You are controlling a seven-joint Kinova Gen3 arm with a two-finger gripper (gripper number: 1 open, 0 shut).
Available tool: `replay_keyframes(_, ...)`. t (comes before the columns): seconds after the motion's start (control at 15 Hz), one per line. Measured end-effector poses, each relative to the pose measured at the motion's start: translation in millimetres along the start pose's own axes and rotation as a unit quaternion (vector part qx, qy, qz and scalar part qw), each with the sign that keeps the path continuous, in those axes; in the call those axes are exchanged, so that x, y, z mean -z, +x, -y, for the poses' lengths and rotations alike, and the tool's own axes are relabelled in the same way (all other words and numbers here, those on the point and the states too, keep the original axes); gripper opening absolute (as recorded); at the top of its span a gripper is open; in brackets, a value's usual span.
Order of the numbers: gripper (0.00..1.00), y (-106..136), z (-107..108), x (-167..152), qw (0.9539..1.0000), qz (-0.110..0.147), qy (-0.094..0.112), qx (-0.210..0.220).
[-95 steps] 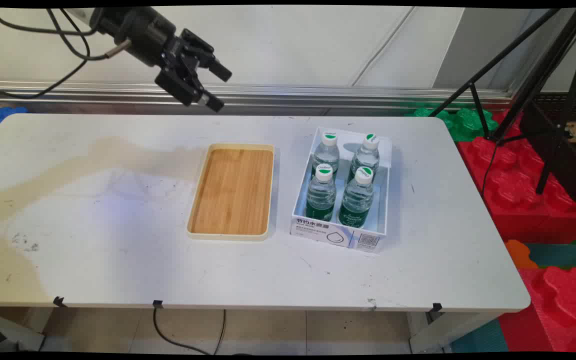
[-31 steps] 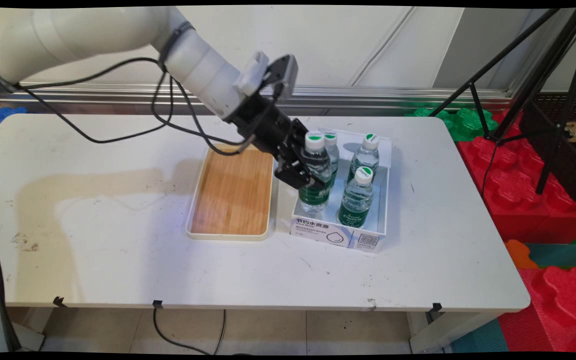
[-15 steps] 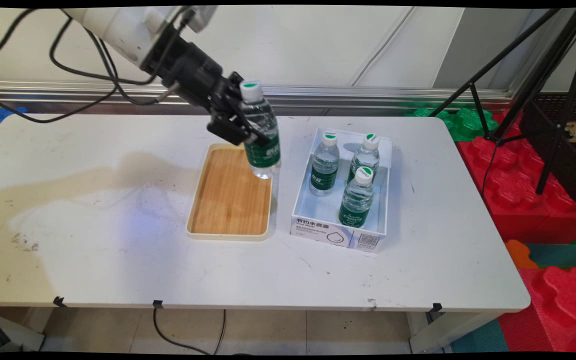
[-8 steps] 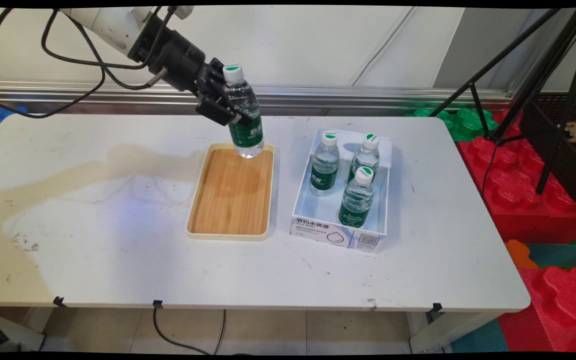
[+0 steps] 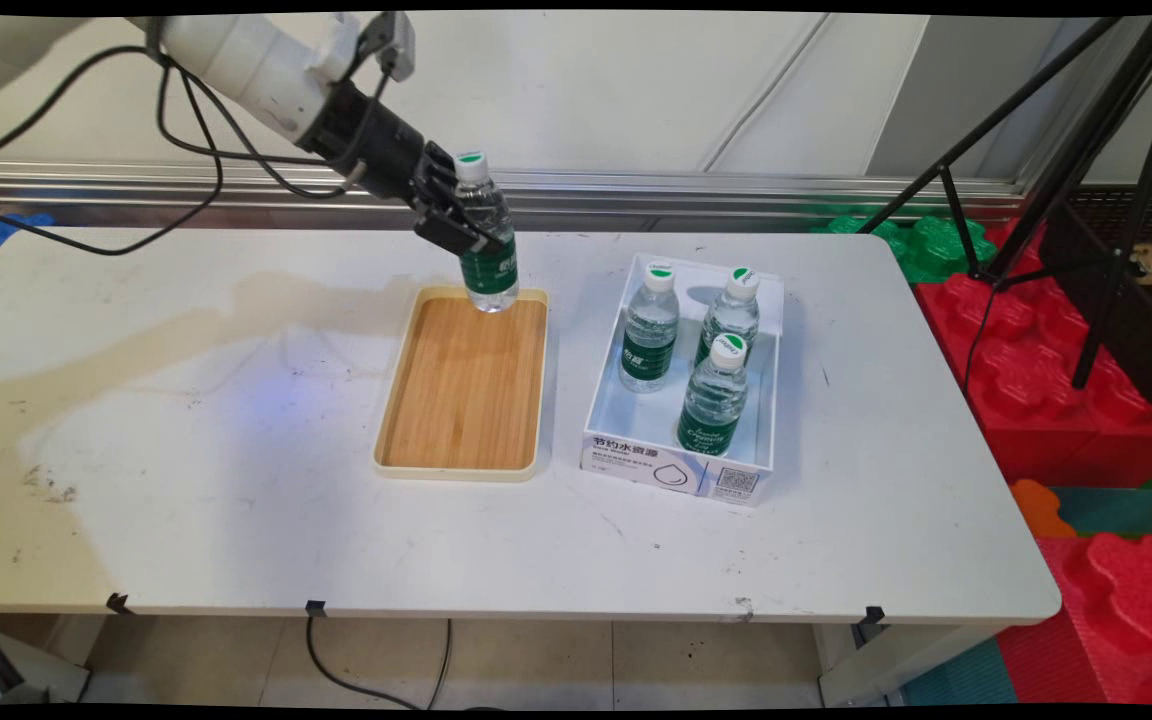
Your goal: Place the picked object on the tray
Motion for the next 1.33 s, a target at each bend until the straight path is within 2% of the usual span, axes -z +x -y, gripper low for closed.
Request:
replay_keyframes(0.53,0.00,-21.2,30.1,-49.1,0.9995,0.025,0.015,0.007)
replay_keyframes(1.13,0.00,-33.7,40.4,-80.8,0.9992,0.038,0.013,-0.005)
replay_keyframes(1.2,1.00,-34.2,40.5,-82.1,0.9992,0.039,0.012,-0.006)
replay_keyframes(1.33,1.00,-35.8,41.1,-85.1,0.9991,0.040,0.012,-0.008)
